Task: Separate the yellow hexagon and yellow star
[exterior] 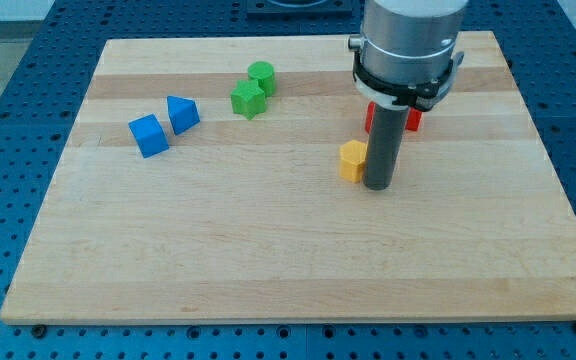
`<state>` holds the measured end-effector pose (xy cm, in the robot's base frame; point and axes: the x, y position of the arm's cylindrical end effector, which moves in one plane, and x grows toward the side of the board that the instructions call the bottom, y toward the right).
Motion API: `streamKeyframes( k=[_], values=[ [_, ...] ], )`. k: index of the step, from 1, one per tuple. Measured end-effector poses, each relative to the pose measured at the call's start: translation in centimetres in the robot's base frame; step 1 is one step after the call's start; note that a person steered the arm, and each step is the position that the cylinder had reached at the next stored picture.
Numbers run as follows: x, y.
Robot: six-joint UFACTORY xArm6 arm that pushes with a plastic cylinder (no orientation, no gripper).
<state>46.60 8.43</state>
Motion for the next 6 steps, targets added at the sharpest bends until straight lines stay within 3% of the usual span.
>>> streamKeyframes(
  k=[3, 6],
  values=[
    [-0.5, -4.3],
    [-4.4, -4.3]
  ],
)
